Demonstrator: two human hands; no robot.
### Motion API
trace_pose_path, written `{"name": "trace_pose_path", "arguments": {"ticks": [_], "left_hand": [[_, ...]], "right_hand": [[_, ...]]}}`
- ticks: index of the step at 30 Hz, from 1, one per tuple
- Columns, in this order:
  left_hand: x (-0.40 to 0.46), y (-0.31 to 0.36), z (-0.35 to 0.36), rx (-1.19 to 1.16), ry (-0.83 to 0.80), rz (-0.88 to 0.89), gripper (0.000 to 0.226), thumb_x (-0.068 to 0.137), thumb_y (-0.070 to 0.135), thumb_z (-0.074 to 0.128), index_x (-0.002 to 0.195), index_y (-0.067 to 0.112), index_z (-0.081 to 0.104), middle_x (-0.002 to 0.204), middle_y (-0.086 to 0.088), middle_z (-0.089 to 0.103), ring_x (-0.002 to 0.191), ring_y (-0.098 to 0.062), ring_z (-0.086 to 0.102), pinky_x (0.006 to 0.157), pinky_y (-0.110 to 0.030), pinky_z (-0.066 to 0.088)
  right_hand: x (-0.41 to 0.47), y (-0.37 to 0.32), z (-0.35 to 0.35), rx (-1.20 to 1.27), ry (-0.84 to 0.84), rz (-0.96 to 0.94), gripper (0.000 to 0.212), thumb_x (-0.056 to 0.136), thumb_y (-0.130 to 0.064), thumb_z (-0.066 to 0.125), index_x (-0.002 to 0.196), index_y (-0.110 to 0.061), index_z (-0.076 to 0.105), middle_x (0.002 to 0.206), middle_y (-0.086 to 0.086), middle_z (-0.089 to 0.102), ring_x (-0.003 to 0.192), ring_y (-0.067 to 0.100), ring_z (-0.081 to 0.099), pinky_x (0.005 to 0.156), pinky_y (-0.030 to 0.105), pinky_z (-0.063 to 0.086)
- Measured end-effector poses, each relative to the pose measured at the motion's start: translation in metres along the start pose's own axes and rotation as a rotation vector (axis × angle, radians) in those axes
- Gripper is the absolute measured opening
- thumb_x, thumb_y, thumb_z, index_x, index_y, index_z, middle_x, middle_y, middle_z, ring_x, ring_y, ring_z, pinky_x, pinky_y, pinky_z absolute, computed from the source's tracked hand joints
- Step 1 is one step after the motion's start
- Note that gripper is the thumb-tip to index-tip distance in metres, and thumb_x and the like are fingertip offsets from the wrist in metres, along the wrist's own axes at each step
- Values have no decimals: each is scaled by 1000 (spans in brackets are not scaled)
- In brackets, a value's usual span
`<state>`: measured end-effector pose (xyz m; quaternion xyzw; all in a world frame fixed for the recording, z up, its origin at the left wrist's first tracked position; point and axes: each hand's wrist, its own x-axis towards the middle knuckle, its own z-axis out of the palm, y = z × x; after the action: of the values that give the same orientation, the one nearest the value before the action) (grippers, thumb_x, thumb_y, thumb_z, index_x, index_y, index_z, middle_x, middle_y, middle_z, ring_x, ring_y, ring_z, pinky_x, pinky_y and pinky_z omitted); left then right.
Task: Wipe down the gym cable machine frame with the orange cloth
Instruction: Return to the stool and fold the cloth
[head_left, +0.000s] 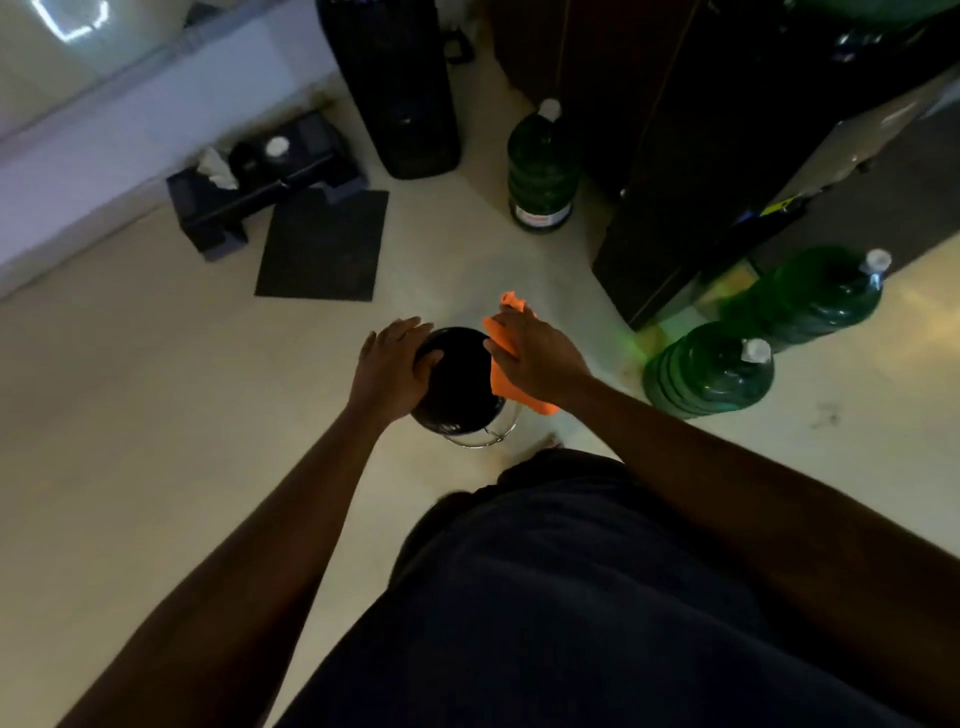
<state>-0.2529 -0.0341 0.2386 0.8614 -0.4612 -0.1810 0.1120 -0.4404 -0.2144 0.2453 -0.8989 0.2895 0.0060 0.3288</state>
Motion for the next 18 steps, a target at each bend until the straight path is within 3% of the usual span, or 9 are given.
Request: {"name": "trace_pose_path", "arguments": {"ticks": [9, 18], "left_hand": [[92, -44, -20, 43, -177, 345, 53, 110, 45, 54, 159, 24, 51, 168, -2, 44, 159, -23, 34, 131, -55, 20], [134, -98, -56, 160, -374, 856, 54, 107, 48, 53, 153, 19, 57, 161, -9, 53, 150, -31, 45, 121, -59, 35]], "right_hand": [[20, -38, 27, -2, 219, 311, 51, 109, -54, 52, 148, -21, 53, 152, 13, 60, 118, 41, 68, 90, 44, 53], [13, -152, 101, 156, 614, 742, 49, 109, -46, 59, 145, -13, 55, 137, 19, 67, 109, 42, 68, 86, 47, 56]]}}
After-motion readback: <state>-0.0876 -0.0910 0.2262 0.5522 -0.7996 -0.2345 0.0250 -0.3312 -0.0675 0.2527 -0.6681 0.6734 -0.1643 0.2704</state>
